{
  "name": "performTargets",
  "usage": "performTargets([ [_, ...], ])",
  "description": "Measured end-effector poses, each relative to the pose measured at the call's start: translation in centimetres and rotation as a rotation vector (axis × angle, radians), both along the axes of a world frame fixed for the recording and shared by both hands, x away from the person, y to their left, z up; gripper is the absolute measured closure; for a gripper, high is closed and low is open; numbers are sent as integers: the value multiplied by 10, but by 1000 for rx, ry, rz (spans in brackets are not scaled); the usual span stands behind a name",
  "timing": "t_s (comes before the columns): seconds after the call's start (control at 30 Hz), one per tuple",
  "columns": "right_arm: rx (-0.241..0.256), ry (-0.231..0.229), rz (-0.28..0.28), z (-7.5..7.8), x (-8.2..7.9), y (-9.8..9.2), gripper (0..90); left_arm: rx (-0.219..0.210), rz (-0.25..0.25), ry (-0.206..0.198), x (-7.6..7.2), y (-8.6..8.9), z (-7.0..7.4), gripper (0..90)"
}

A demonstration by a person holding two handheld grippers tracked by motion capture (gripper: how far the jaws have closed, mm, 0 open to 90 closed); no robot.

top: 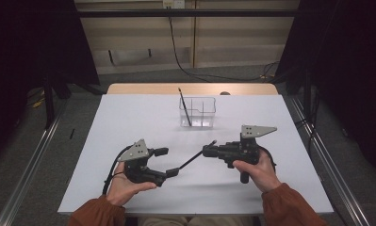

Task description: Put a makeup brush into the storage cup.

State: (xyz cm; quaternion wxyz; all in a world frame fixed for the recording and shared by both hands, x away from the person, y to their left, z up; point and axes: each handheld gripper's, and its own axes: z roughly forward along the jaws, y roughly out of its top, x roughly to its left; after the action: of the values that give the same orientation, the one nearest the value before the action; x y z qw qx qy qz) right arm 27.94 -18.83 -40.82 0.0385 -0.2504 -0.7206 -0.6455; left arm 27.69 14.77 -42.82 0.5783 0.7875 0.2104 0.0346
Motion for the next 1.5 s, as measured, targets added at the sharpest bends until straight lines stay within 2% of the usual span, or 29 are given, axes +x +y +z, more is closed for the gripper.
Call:
performTargets([
  [0.17, -38, 0, 0, 5, 1, -6, 836, -10, 18, 22, 3, 4, 1, 38],
  [0.23, -56, 3, 4, 6, 1, -7, 836, -14, 1, 9, 2, 6, 2, 23],
  [0.37, -79, -3, 3, 8, 3, -9, 836, -24, 2, 6, 2, 8, 3, 22],
  [0.47, -101, -6, 8, 11, 5, -9, 836, -2, 4, -8, 2, 8, 4, 24],
  [0.63, -132, -1, 21, 17, 9, -7, 836, 8, 19, -9, 3, 6, 3, 28],
  [0.77, -171, 21, 40, 21, 12, -4, 836, 22, 28, -40, 4, 5, 4, 30],
  [0.83, -195, 27, 47, 23, 14, -3, 836, 6, 29, -36, 5, 3, 3, 29],
  [1.03, -241, 36, 69, 30, 19, 0, 836, 1, 15, -44, 6, -1, 6, 26],
  [1.1, -269, 38, 79, 33, 20, 3, 836, 15, 25, -63, 6, -3, 7, 26],
  [1.27, -311, 51, 102, 38, 23, 9, 836, 18, -5, -36, 7, -8, 6, 34],
  [1.43, -356, 68, 129, 40, 26, 12, 836, 37, -30, -33, 6, -11, 5, 31],
  [1.5, -373, 72, 132, 41, 26, 14, 836, 28, -31, -29, 5, -13, 5, 30],
])
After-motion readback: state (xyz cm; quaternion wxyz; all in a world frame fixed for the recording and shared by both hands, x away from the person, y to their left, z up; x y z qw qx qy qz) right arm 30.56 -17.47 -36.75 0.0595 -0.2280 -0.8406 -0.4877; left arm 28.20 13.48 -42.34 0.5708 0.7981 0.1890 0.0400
